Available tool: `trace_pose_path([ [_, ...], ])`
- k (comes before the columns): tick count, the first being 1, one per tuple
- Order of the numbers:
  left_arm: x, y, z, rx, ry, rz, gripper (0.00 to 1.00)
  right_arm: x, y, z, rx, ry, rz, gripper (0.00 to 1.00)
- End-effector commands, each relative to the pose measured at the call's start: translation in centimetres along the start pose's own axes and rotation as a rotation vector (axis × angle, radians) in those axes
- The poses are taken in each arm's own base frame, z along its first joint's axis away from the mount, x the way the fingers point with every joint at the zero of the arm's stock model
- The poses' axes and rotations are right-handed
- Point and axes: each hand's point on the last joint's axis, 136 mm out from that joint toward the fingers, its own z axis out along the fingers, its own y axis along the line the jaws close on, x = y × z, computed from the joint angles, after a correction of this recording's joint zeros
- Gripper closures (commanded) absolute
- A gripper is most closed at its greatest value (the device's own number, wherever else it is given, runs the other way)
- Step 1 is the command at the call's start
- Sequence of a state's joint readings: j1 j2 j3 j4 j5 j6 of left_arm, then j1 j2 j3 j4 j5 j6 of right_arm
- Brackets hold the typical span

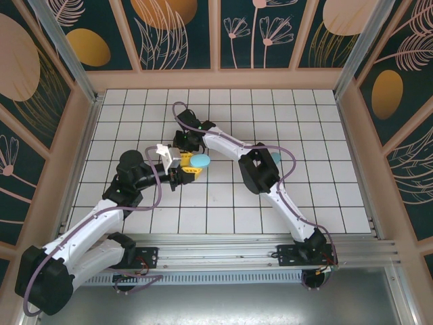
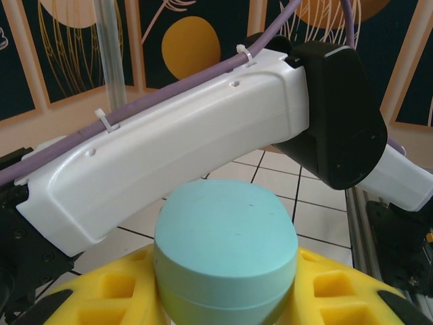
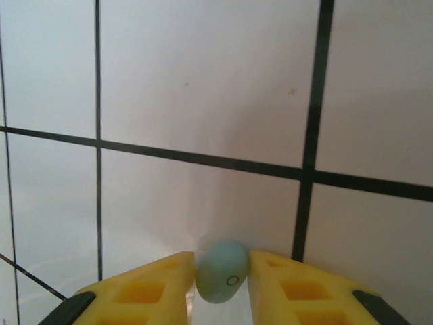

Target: Insert wireless bluetooth earbuds into charging case

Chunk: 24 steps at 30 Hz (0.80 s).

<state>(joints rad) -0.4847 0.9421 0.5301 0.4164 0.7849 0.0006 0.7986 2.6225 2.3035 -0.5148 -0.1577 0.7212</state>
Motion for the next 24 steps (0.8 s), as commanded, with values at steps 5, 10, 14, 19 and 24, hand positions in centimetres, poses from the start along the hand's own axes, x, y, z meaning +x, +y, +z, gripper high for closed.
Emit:
trace_pose_path([
  [5, 0.1, -0.7, -0.3, 0.009, -0.006, 0.031, 1.00, 0.5, -0.8, 3.2, -0.028, 0.000, 0.023, 0.75],
  [10, 0.2, -0.6, -0.4, 0.002, -0.002, 0.034, 1.00, 0.2, -0.8, 2.3, -0.016, 0.004, 0.008, 0.80],
  [14, 0.1, -0.7, -0.5, 0.000, -0.004, 0.036, 1.00, -0.2, -0.9, 0.1, 0.004, -0.008, -0.013, 0.83],
  [19, -0.1, -0.7, -0.6, -0.005, -0.009, 0.041, 1.00, -0.9, -1.9, -4.2, 0.021, -0.046, -0.028, 0.86],
  [24, -0.5, -0.7, -0.6, -0.004, -0.019, 0.045, 1.00, -0.8, -4.2, -9.3, 0.040, -0.087, -0.021, 0.88],
])
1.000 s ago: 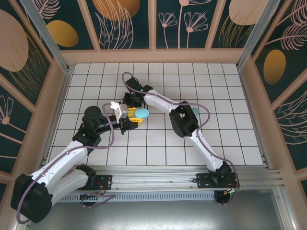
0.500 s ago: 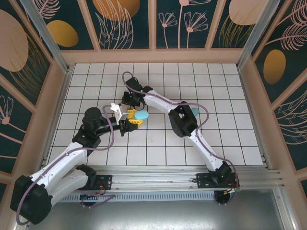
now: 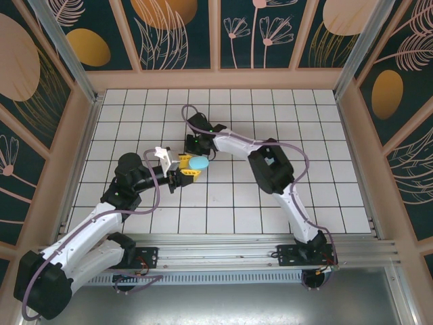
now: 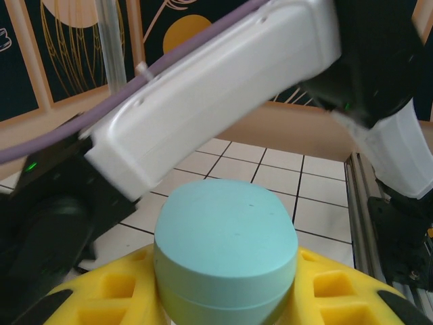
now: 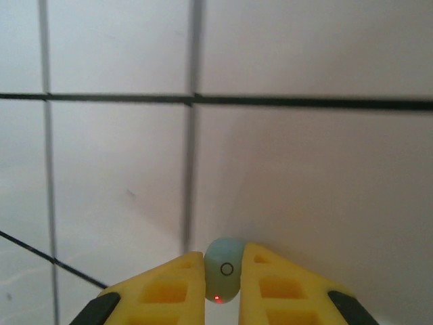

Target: Insert wireless bluetooth earbuds into charging case

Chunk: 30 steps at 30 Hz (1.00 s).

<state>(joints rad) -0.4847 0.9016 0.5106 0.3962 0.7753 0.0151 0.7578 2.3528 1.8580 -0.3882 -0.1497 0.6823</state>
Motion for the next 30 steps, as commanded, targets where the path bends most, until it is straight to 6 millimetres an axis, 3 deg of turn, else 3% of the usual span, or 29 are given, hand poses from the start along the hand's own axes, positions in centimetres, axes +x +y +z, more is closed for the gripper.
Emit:
trace_pose_path([
  [1, -0.7, -0.3, -0.1, 0.003, -0.020, 0.031, 1.00, -2.1, -0.7, -5.7, -0.005, -0.096, -0.015, 0.88],
  [7, -0.9, 0.1, 0.1, -0.006, -0.028, 0.023, 1.00, 0.9, -4.5, -12.7, 0.027, -0.140, -0.019, 0.89],
  [14, -1.2, 0.9, 1.0, -0.004, -0.029, 0.008, 1.00, 7.0, -6.1, -21.7, -0.002, -0.196, -0.100, 0.90],
  [19, -1.2, 1.5, 1.7, -0.003, -0.020, 0.013, 1.00, 10.6, -3.4, -27.5, -0.142, -0.229, -0.166, 0.92],
  [23, -1.1, 2.0, 2.3, 0.002, -0.014, 0.018, 1.00, 11.5, -0.4, -30.8, -0.248, -0.255, -0.232, 0.92],
  [26, -1.1, 2.1, 2.5, 0.009, -0.009, 0.019, 1.00, 11.9, 1.7, -31.2, -0.284, -0.227, -0.316, 0.92],
  [30, -1.0, 2.0, 2.6, 0.018, -0.006, 0.017, 1.00, 12.4, 3.3, -29.8, -0.285, -0.165, -0.385, 0.93],
])
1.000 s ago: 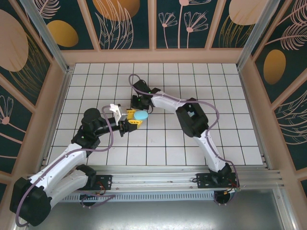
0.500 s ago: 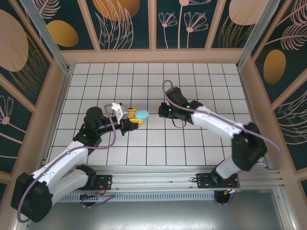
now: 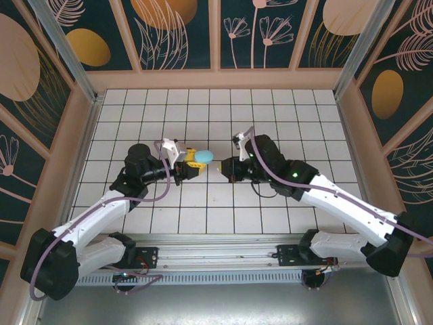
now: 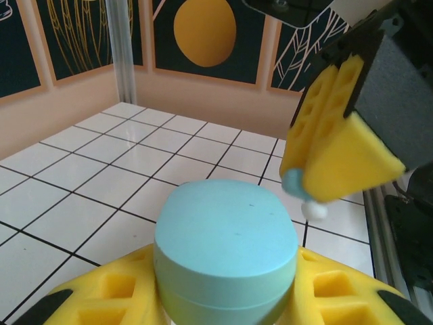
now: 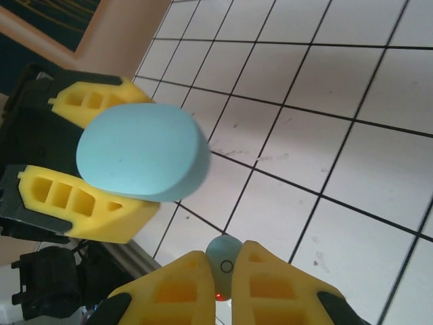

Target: Insert wireless bluetooth earbuds into charging case

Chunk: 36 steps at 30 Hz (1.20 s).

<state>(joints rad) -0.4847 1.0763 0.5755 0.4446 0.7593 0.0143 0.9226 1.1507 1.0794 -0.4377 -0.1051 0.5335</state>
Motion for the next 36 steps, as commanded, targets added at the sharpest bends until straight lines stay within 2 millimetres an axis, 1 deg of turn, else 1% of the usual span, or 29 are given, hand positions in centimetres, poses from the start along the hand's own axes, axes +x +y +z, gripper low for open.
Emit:
trace_pose_path([
  [1, -2.2, -0.7, 0.1, 0.033, -0.051, 0.062, 1.00, 0.8, 1.0, 1.1, -0.019, 0.079, -0.071, 0.93],
  [5, -1.9, -0.8, 0.0, 0.039, -0.049, 0.055, 1.00, -0.2, 1.8, 2.0, -0.038, 0.070, -0.096, 0.93],
  [12, -1.6, -0.9, 0.1, 0.047, -0.039, 0.051, 1.00, -2.1, 3.7, 2.8, -0.076, 0.057, -0.134, 0.92],
  [16, -1.4, -0.8, 0.2, 0.050, -0.029, 0.052, 1.00, -2.9, 3.8, 3.1, -0.060, 0.049, -0.134, 0.92],
  [21, -0.9, -0.8, 0.1, 0.039, -0.005, 0.060, 1.00, -4.0, 3.8, 2.4, -0.034, 0.027, -0.128, 0.92],
  [26, 0.1, -0.6, 0.0, 0.023, 0.038, 0.067, 1.00, -5.2, 2.9, 1.9, 0.005, 0.010, -0.120, 0.92],
  [29, 0.4, -0.6, 0.0, 0.024, 0.058, 0.066, 1.00, -5.9, 3.0, 1.8, 0.012, 0.008, -0.126, 0.93],
  [36, 0.8, -0.4, -0.1, 0.012, 0.072, 0.068, 1.00, -6.5, 3.4, 2.1, 0.014, 0.022, -0.139, 0.92],
])
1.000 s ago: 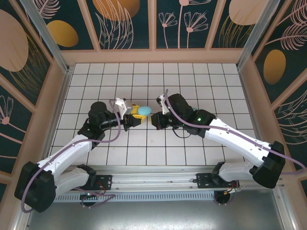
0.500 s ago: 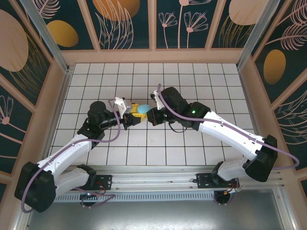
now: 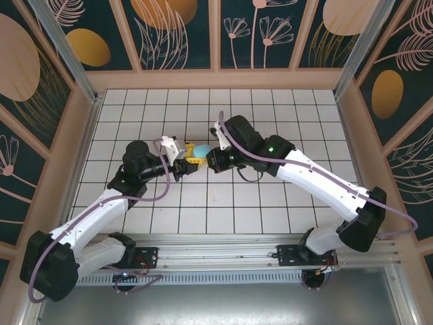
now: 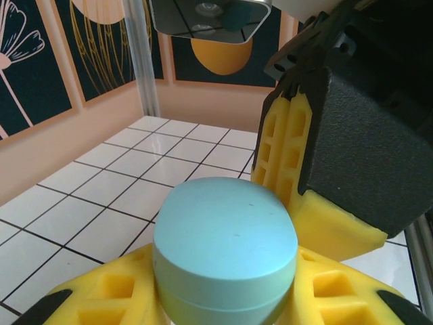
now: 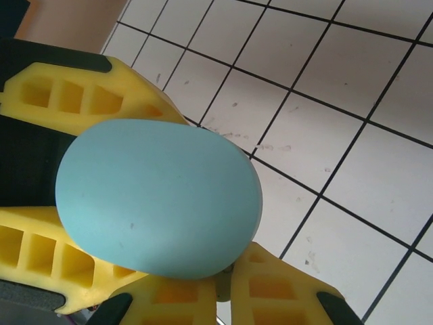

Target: Insert wireless bluetooth earbuds into charging case

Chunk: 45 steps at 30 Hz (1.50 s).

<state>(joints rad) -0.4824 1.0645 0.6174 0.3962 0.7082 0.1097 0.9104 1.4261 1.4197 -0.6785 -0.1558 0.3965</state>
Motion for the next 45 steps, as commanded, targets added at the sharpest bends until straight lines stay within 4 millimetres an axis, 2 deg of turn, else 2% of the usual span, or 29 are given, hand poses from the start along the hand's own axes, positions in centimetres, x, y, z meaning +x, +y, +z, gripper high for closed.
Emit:
trace_pose_path([
  [1, 2.0, -1.5, -0.1, 0.069, 0.076, -0.027, 1.00, -4.5, 1.3, -1.9, -0.030, -0.151, -0.032, 0.93],
  [11, 2.5, -1.4, 0.0, 0.063, 0.095, -0.025, 1.00, -5.5, 0.7, -3.0, -0.010, -0.185, -0.014, 0.93],
  [22, 2.1, -1.5, 0.1, 0.079, 0.075, -0.038, 1.00, -5.8, 1.3, -2.4, -0.070, -0.198, 0.007, 0.93],
  [26, 1.9, -1.5, 0.1, 0.070, 0.068, -0.034, 1.00, -5.1, 1.6, -1.7, -0.104, -0.171, 0.018, 0.93],
  [34, 1.6, -1.2, 0.0, 0.054, 0.058, -0.035, 1.00, -2.6, 1.8, -0.3, -0.129, -0.114, 0.046, 0.92],
  [45, 0.8, -1.0, 0.0, 0.039, 0.019, -0.046, 1.00, -0.7, 1.7, 0.1, -0.134, -0.108, 0.074, 0.93],
])
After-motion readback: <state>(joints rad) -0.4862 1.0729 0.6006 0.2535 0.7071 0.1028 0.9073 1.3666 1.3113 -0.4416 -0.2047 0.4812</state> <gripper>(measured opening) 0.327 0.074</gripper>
